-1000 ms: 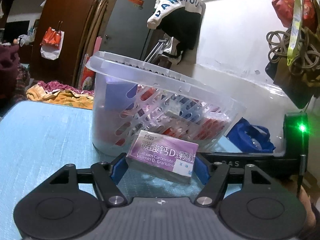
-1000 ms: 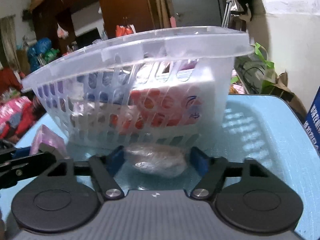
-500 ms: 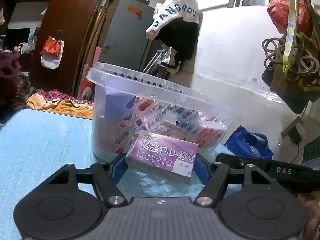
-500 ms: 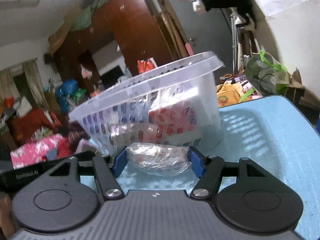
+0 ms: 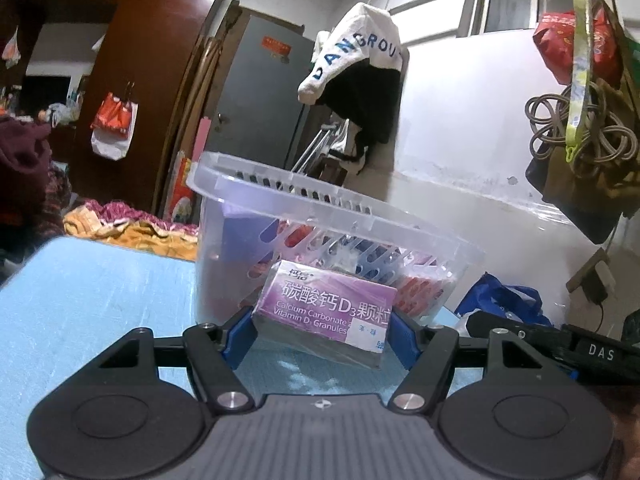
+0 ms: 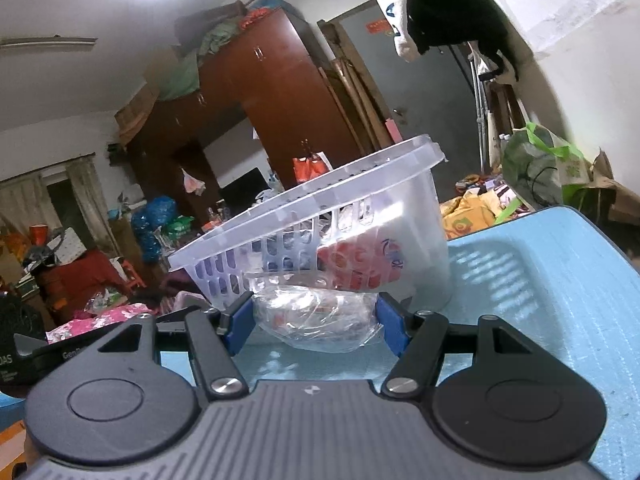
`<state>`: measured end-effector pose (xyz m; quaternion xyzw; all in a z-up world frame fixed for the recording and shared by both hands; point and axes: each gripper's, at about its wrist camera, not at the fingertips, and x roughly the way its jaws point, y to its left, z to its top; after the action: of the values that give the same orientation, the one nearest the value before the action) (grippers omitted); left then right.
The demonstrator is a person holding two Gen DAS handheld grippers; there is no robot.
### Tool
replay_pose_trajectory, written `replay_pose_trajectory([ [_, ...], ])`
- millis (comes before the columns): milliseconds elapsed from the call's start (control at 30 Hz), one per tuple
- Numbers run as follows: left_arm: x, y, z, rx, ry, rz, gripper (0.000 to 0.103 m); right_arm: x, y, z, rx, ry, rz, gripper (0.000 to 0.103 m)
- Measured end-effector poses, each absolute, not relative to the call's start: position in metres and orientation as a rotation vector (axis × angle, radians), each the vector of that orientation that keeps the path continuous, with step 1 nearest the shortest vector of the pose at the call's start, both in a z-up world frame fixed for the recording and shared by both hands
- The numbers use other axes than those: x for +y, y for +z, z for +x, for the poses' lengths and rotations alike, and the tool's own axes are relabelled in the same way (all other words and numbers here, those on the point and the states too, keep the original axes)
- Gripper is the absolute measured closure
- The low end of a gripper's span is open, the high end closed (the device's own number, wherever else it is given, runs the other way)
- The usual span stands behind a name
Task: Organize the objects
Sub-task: 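Carry the medicine box and clear bag over the basket and release them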
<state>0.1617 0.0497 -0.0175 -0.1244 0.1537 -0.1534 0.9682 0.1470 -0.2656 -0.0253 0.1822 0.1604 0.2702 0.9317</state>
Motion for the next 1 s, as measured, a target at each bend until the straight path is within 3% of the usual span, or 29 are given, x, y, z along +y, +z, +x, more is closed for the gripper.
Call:
replay_pose_trajectory([
  [233,0.052,-0.007,0.145,0.21,-0.325,-0.248,0.031,-0.256,-0.018,0.125,0.249,0.554,0.3,0.037],
  [467,0.048,0.092,0.151,0.089,-0.286,-0.159,0.031,-0.229,0.072,0.108,-0.08,0.553,0.033,0.037],
  [600,0.035,0.119,0.21,0.211,-0.238,-0.146,0.031,-0.209,0.097,0.178,0.028,0.528,-0.045,0.037],
  [800,0.036,0.096,0.28,0.42,-0.182,-0.222,0.03,-0.196,0.084,0.237,0.181,0.475,-0.094,0.036],
  [867,0.037,0.089,0.288,0.454,-0.198,-0.224,0.026,-0.198,0.079,0.244,0.219,0.461,-0.087,0.026],
  [900,0.037,0.086,0.289,0.46,-0.198,-0.221,0.014,-0.201,0.078,0.243,0.222,0.47,-0.084,0.018],
  [933,0.036,0.085,0.287,0.452,-0.189,-0.206,0.007,-0.204,0.078,0.24,0.208,0.477,-0.081,0.001],
  [967,0.034,0.085,0.283,0.44,-0.182,-0.185,0.0,-0.208,0.078,0.235,0.173,0.473,-0.079,0.0],
  [1000,0.032,0.085,0.279,0.426,-0.181,-0.163,0.0,-0.211,0.078,0.23,0.147,0.463,-0.078,0.0],
])
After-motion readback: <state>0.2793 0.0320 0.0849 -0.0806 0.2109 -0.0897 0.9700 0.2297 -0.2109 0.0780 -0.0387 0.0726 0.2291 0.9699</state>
